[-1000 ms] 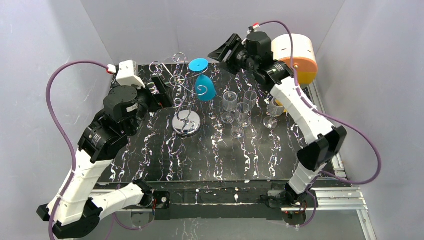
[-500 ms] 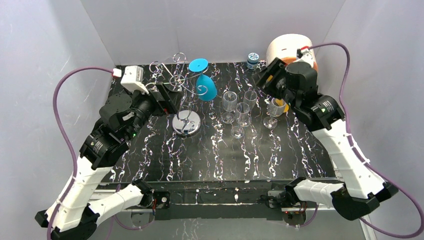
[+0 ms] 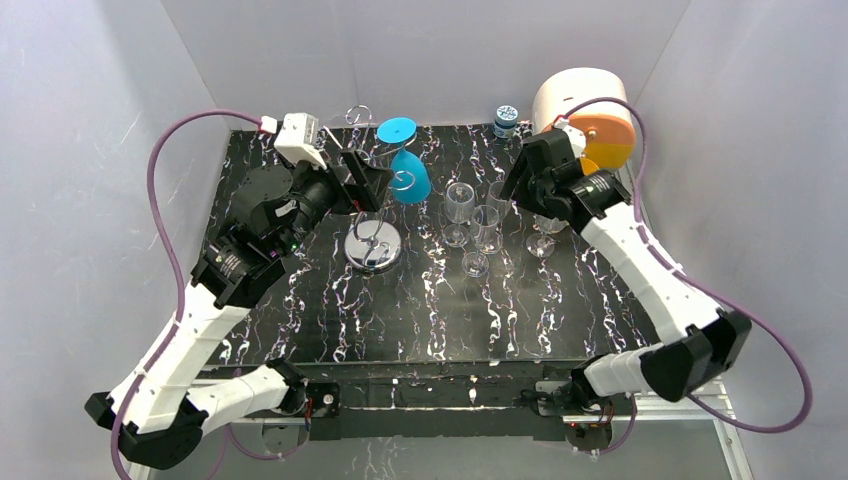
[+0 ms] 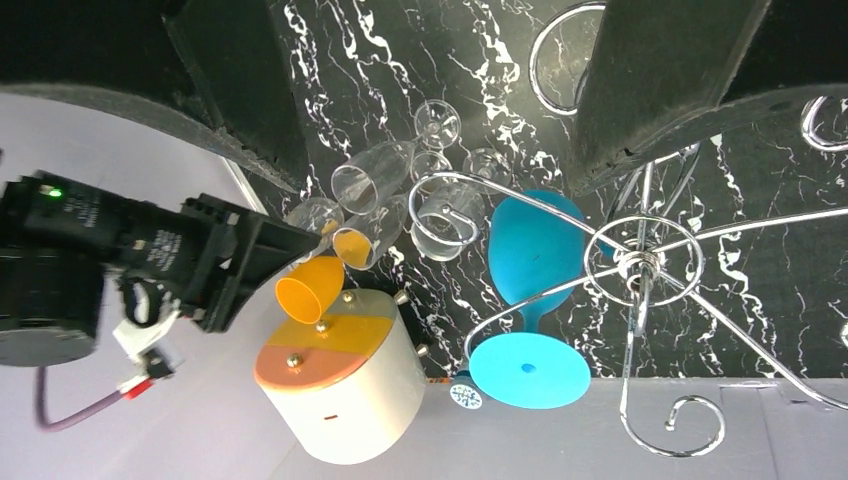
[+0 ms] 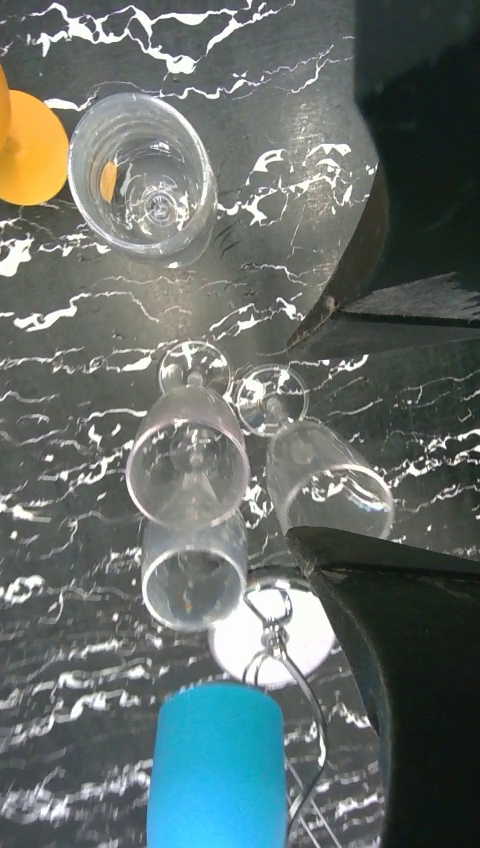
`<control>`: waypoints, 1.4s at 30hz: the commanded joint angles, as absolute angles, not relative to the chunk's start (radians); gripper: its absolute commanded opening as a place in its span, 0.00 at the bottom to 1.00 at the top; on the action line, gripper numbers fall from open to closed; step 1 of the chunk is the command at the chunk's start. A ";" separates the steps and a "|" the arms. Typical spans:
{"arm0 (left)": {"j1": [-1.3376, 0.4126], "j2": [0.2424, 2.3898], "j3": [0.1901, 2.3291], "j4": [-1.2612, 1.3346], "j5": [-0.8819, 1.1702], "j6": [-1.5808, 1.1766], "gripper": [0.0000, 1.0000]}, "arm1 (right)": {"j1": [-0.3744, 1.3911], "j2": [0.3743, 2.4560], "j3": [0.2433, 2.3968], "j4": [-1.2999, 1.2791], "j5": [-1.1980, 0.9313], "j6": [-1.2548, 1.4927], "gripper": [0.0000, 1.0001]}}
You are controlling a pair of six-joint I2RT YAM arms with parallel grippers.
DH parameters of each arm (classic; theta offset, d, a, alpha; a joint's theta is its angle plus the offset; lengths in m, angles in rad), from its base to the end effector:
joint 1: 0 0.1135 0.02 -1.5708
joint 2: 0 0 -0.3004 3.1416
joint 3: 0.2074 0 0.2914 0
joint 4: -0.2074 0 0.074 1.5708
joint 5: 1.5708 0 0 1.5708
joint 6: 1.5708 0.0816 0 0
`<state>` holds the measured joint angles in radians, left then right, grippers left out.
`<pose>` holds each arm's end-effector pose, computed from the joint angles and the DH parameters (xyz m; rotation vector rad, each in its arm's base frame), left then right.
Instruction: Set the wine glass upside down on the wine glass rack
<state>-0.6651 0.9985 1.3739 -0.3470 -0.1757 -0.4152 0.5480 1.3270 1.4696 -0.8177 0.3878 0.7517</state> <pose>0.2094 -0.1461 0.5308 0.0549 1.5866 -0.7171 0.3045 0.1497 0.4115 0.4289 2.1611 0.2947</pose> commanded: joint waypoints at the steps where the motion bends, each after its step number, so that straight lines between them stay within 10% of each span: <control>1: -0.666 0.981 1.386 -0.320 -0.247 -0.448 0.97 | 0.511 1.382 1.501 -0.797 0.343 0.715 0.67; 42: -0.667 1.023 1.400 -0.330 -0.338 -0.565 0.97 | 0.453 1.622 1.765 -0.892 0.297 0.382 0.01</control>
